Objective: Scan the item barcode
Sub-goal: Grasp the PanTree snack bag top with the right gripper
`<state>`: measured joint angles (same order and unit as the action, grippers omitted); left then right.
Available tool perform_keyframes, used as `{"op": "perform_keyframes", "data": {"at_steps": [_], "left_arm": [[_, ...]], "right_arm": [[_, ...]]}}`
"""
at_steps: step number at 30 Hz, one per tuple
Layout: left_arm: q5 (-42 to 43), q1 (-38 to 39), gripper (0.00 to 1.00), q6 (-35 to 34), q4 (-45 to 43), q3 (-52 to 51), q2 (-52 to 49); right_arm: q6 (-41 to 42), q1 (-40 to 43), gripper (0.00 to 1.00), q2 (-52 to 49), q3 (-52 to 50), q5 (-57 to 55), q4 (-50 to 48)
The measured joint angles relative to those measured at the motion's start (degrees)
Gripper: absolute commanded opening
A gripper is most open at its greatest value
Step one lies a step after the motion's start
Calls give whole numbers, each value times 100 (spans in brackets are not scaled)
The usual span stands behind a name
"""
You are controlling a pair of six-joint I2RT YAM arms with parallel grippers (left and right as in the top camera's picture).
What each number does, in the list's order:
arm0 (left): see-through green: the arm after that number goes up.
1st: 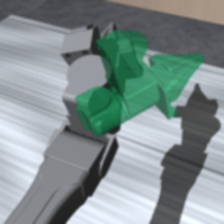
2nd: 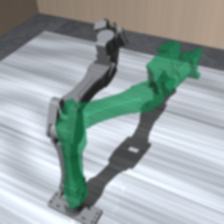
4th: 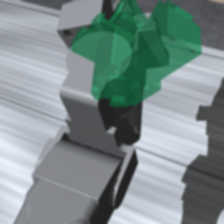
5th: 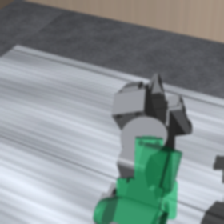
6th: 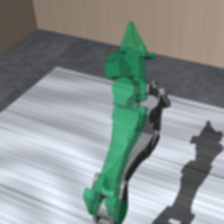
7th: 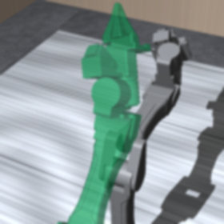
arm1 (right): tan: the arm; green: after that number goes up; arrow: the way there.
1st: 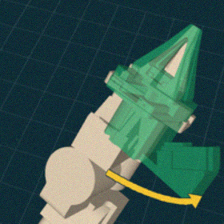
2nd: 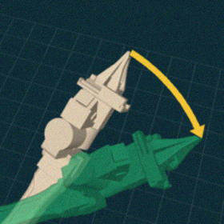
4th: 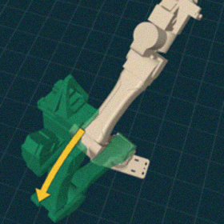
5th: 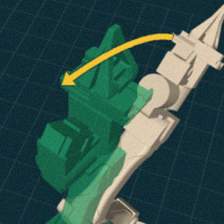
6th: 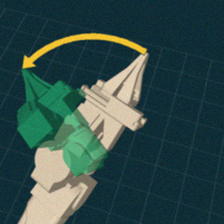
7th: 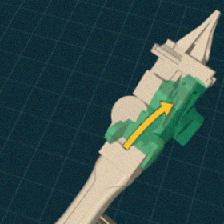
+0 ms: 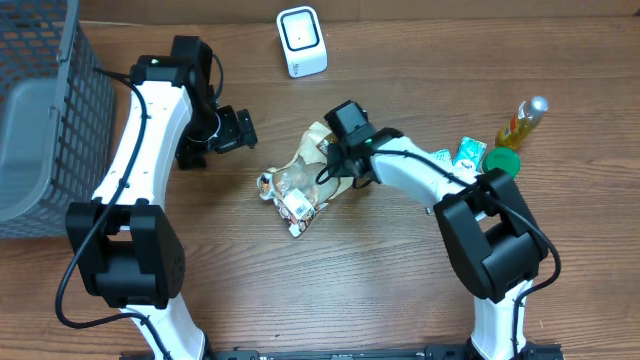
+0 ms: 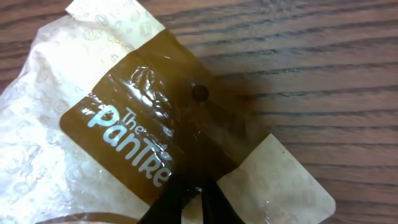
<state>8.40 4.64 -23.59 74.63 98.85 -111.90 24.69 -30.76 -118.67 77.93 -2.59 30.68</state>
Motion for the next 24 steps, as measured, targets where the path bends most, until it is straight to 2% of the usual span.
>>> {"op": "perform_keyframes", "data": {"at_steps": [7, 8, 11, 12, 24], "left_arm": [[57, 542, 90, -101, -380, -267, 0], [68, 645, 87, -155, -525, -413, 0], [94, 879, 69, -299, -870, -859, 0], [109, 946, 67, -328, -990, -1014, 0], [452, 1060, 70, -546, -2350, -2251, 0]], "right_arm": [[61, 109, 23, 11, 0, 474, 0], [59, 111, 24, 11, 0, 514, -2], [61, 111, 27, 13, 0, 551, -4], [63, 111, 28, 13, 0, 560, -4], [59, 111, 33, 22, 0, 651, -9]]}}
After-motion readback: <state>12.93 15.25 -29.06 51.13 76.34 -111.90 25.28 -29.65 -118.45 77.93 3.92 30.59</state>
